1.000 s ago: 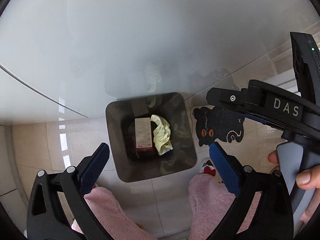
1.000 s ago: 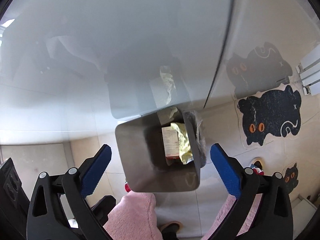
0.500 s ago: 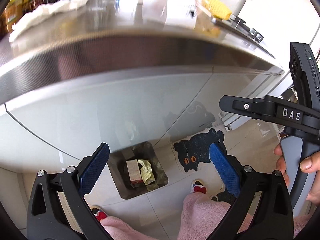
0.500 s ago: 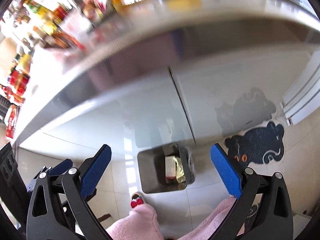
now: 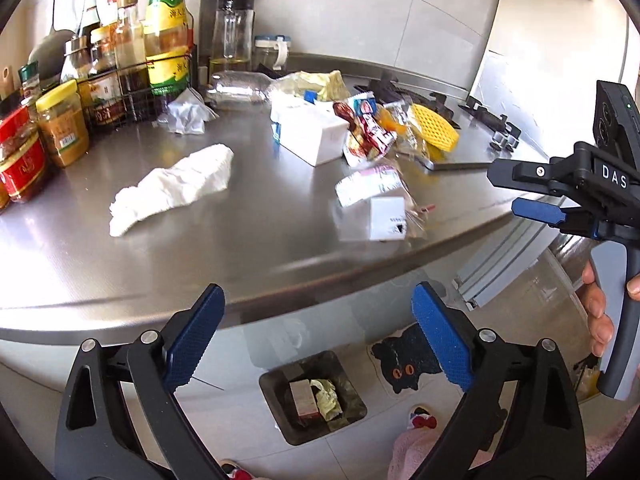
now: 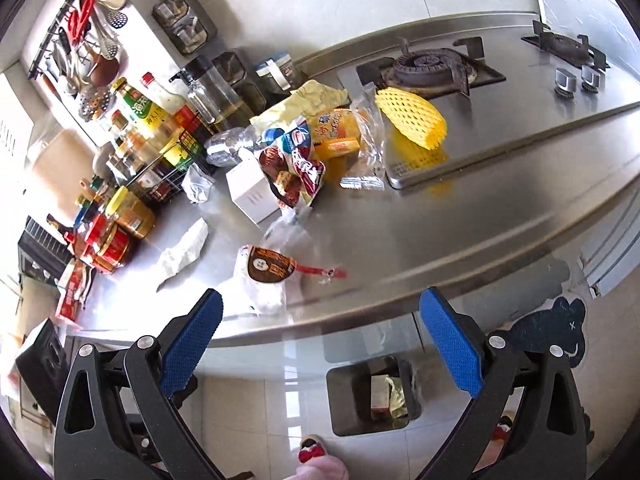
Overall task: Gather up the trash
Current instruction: 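Grasp the white tissue with the left tool while the right tool grasps the snack wrapper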
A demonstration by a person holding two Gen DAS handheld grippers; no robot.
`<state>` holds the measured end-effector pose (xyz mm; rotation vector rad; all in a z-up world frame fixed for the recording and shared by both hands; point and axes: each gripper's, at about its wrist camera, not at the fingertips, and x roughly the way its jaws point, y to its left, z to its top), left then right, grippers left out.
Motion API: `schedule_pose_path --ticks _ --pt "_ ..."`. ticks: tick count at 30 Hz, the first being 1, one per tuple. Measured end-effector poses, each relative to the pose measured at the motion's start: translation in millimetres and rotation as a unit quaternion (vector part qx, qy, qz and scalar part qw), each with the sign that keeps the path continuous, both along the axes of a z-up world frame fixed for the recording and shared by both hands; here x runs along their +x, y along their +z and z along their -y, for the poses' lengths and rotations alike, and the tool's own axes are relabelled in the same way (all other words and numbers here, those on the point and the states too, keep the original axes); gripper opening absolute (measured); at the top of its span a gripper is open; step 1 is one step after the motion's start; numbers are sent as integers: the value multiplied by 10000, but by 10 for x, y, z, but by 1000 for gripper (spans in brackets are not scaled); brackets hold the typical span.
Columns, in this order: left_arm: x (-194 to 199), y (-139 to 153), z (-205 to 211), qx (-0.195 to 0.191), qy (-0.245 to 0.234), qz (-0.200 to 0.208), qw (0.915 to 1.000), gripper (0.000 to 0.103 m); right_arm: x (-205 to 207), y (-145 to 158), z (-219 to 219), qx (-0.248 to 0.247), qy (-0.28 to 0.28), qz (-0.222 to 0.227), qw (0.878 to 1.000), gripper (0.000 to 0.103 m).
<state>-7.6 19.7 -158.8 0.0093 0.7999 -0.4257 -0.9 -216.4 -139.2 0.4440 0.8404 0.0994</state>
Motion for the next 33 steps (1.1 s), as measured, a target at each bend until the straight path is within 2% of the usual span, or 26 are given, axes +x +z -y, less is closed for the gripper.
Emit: schedule_pose_path --ticks 2,5,8,14,25,27,29,33 --pt "107 38 -69 91 76 108 9999 87 99 11 -86 -17 112 -33 9999 89" --pt "271 117 -210 147 202 215 9995 86 252 39 -212 -92 227 -92 9997 86" --pt "424 180 -337 139 359 272 9989 80 373 55 -308 -132 305 -232 9992 72" --pt "691 187 -538 360 403 315 9980 78 565 -23 -504 -91 328 -507 9981 71" --pt "1165 -97 -738 606 317 -41 9976 78 767 -363 -744 -191 209 -1005 9945 71" --pt "1207 -139 -736 582 280 -120 9978 78 788 -399 -771 -355 204 -1025 9939 65" --pt "1230 -177 -716 594 215 -161 9979 74 806 -391 -790 -539 194 -973 9936 62" --pt "1276 -220 -674 590 165 -202 9979 59 846 -378 -760 -618 154 -982 9931 46"
